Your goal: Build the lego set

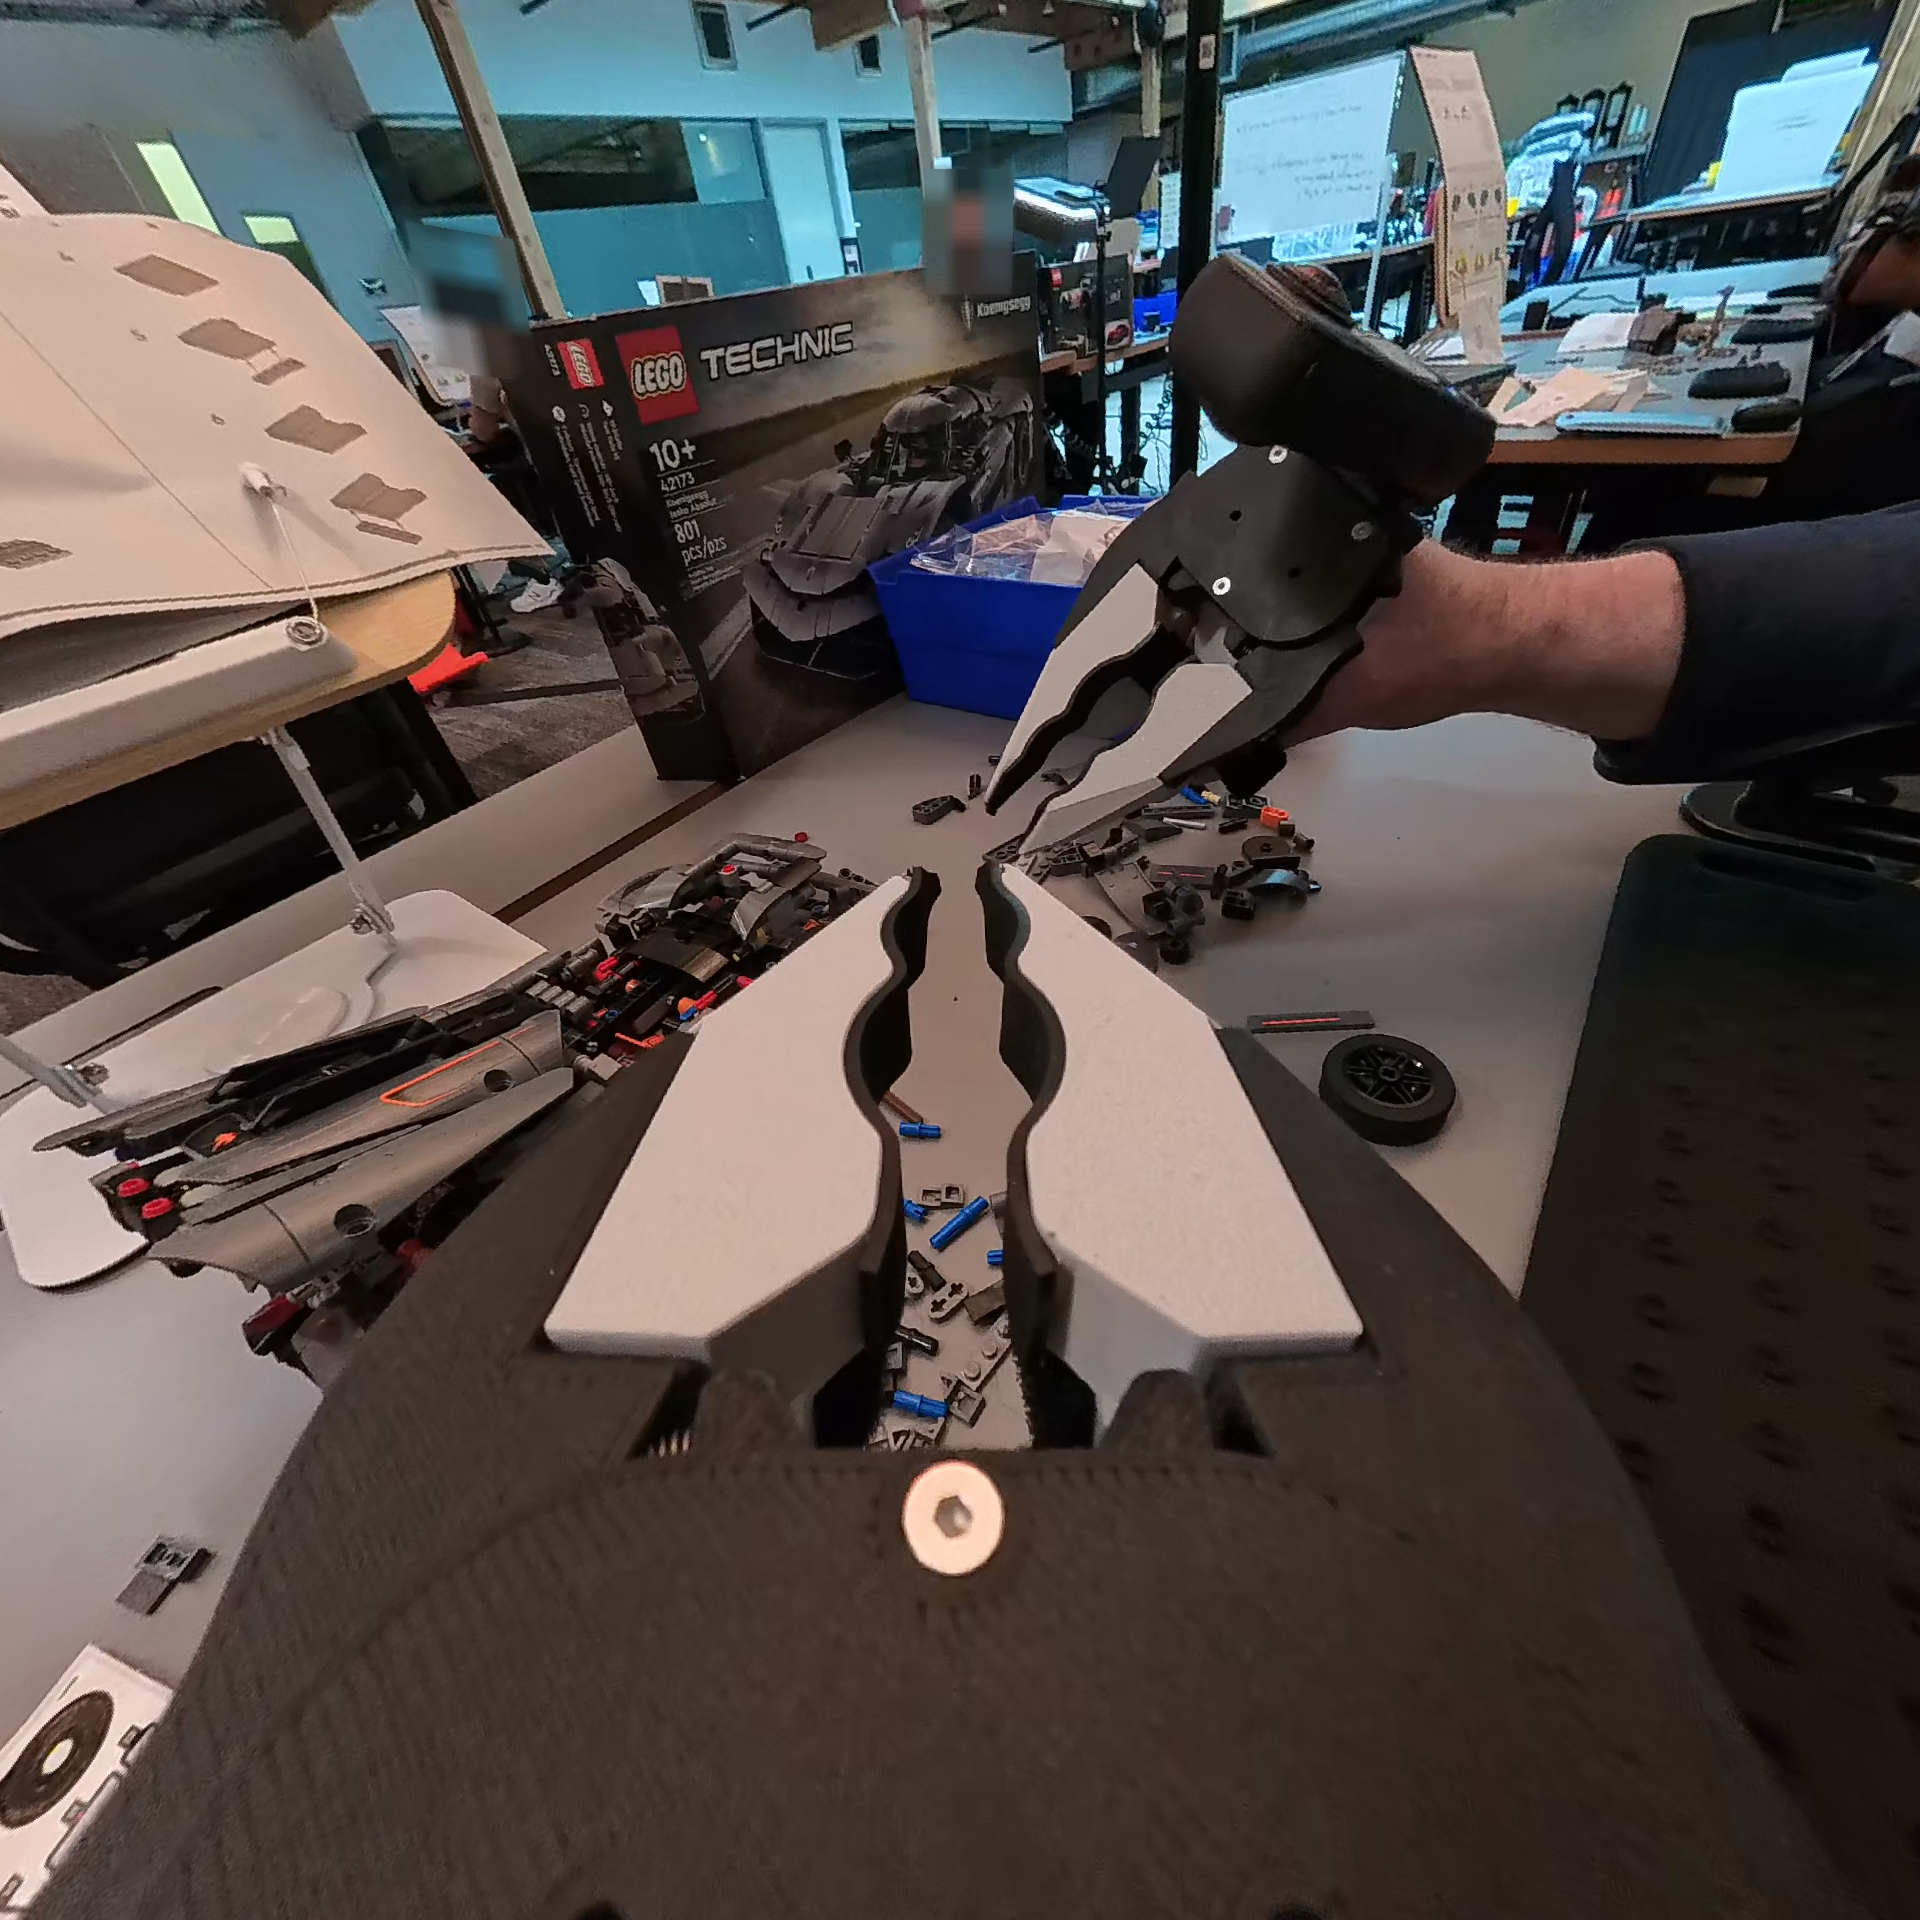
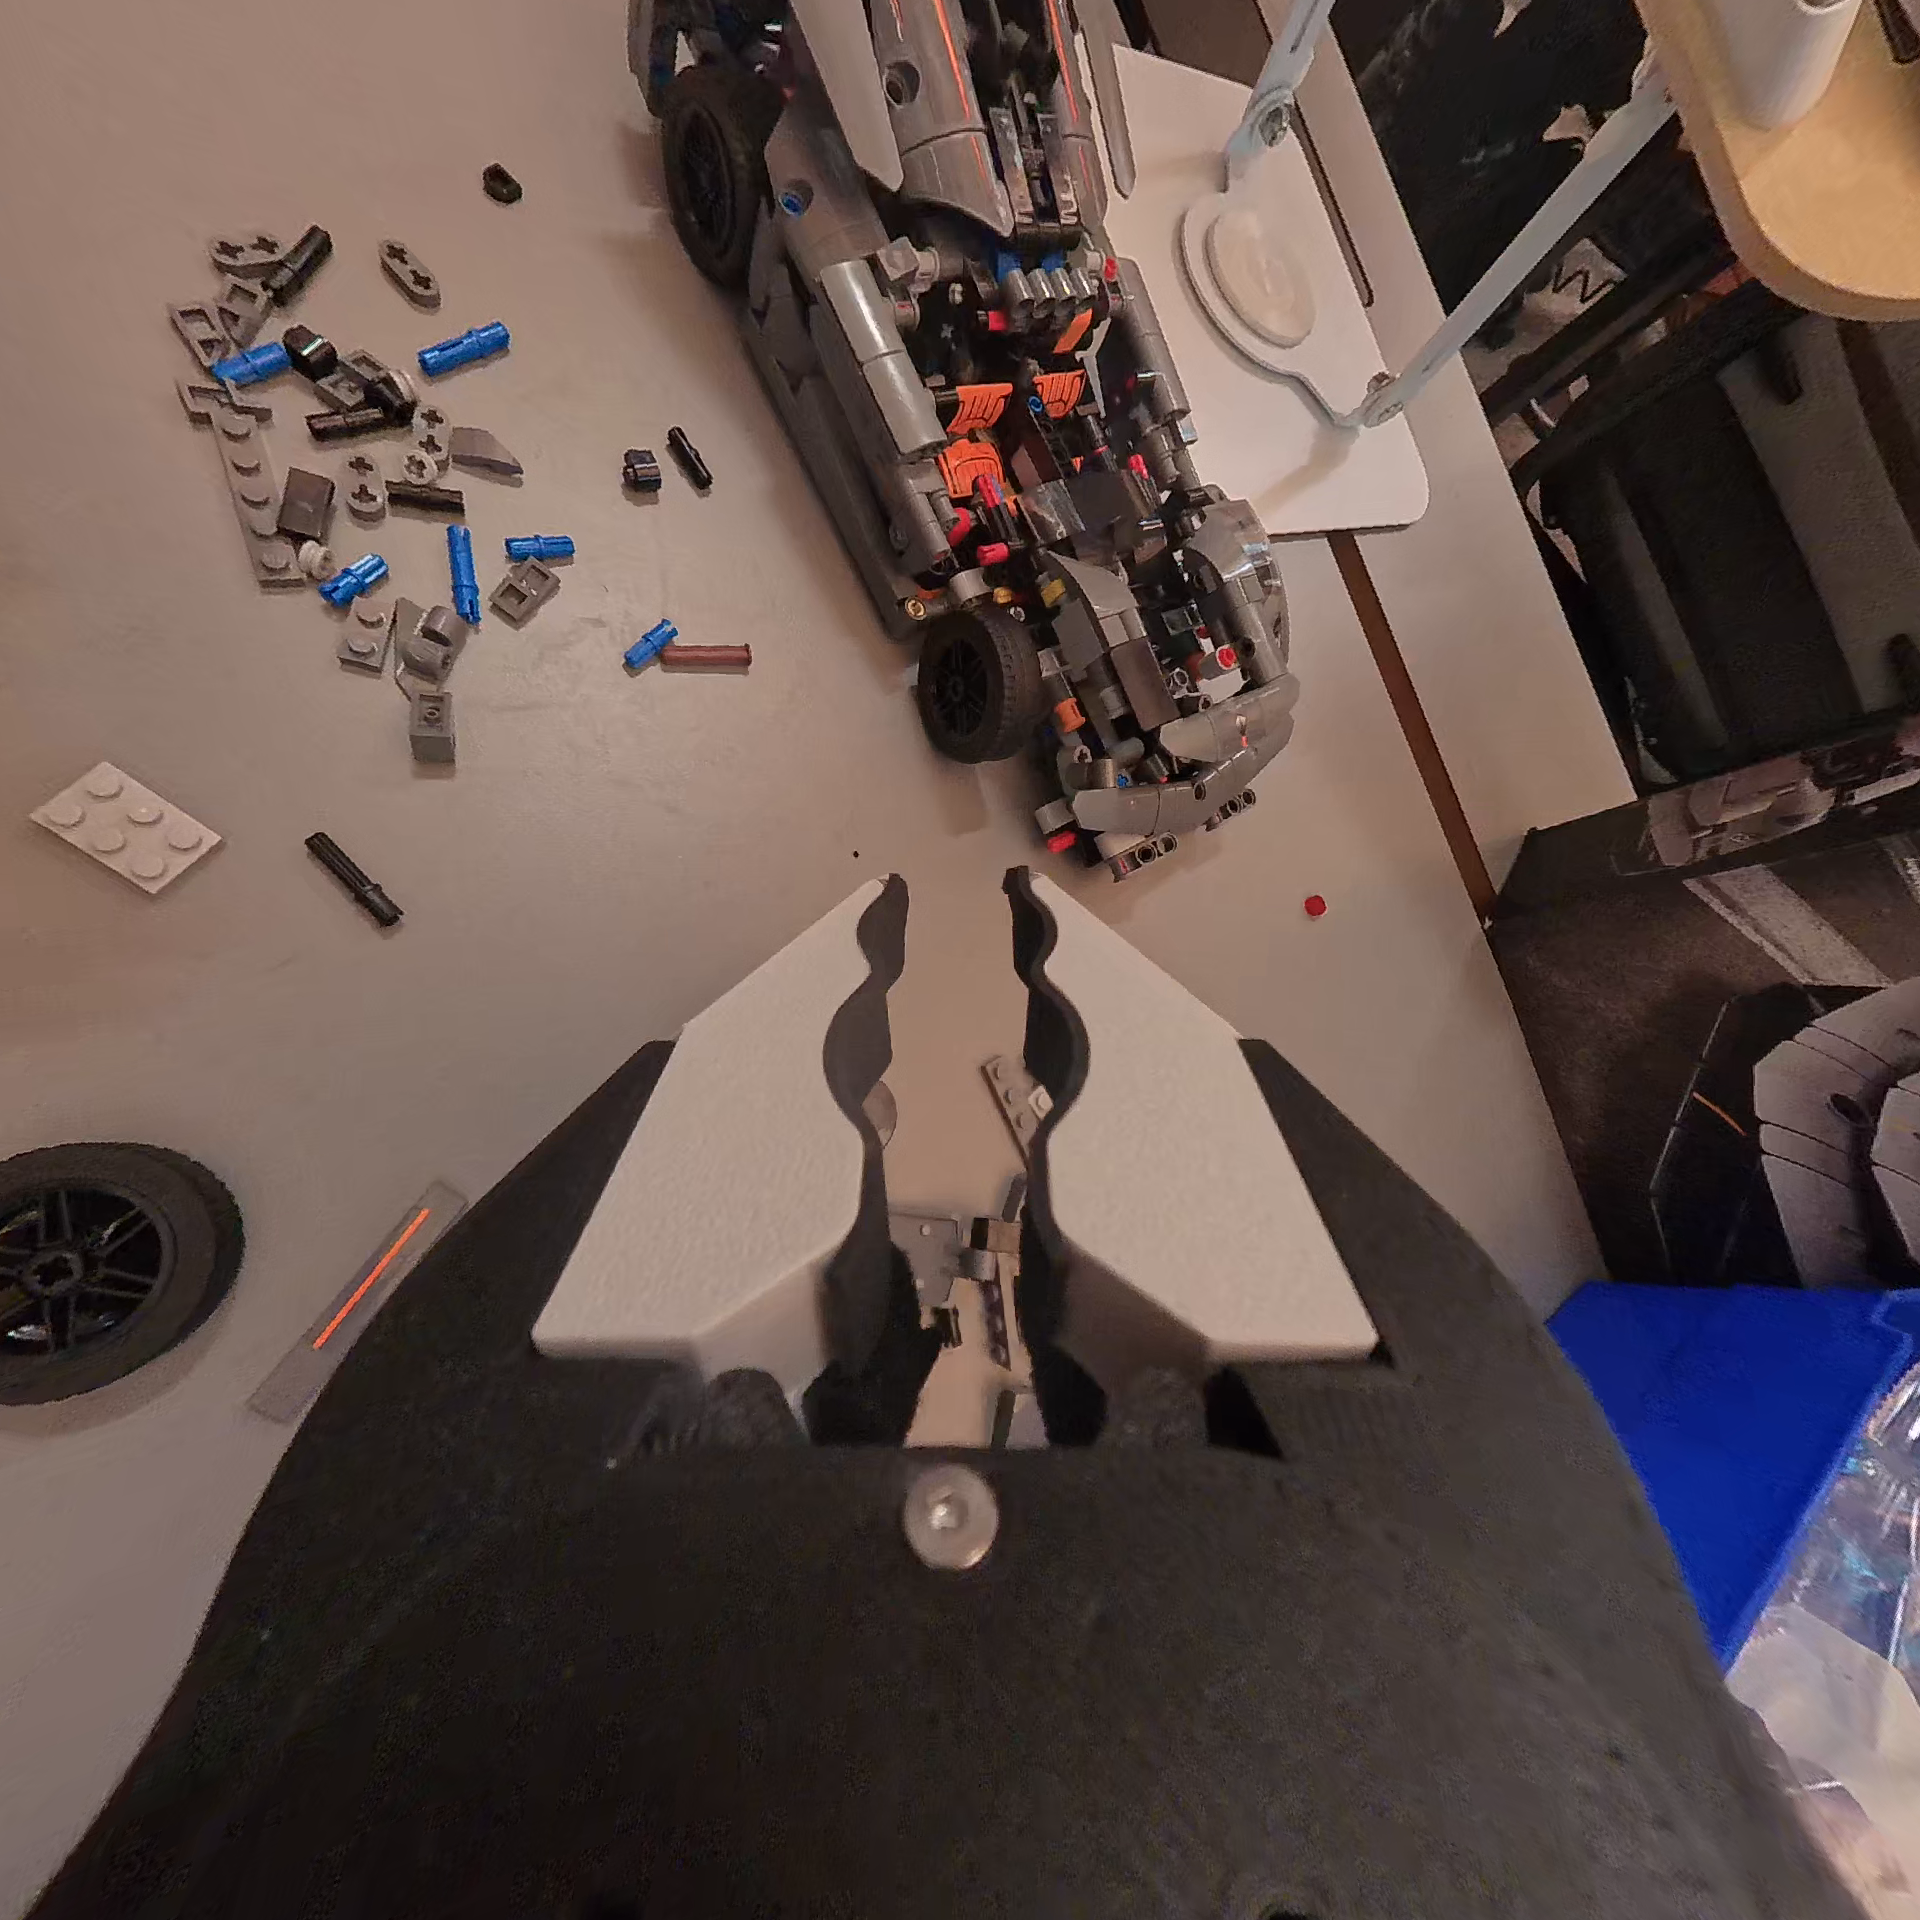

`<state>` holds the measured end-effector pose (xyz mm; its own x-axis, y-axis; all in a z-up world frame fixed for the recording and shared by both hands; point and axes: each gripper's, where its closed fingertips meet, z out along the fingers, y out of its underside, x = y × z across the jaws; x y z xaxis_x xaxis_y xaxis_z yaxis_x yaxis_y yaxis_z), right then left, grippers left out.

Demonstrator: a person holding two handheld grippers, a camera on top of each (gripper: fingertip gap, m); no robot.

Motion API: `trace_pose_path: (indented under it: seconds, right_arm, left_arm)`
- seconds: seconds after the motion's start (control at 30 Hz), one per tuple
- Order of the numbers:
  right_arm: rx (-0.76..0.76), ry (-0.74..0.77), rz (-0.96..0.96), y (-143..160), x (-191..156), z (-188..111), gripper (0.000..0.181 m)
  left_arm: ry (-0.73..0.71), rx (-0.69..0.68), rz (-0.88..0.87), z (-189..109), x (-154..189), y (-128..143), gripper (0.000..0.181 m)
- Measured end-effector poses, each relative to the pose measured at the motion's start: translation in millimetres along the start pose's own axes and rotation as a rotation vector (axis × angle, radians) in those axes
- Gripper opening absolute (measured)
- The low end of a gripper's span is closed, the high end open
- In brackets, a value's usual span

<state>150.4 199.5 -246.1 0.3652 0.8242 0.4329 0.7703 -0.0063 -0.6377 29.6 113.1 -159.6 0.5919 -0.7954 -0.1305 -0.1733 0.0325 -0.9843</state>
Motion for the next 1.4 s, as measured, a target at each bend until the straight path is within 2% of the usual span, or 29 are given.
trace_pose_path:
  seconds: [1.4]
  right_arm:
    - [-0.008, -0.002, -0.017, 1.8, 1.2, 0.1, 0.02]
  left_arm:
    - [-0.004, -0.013, -0.015, 1.7, -2.9, 4.5, 0.008]
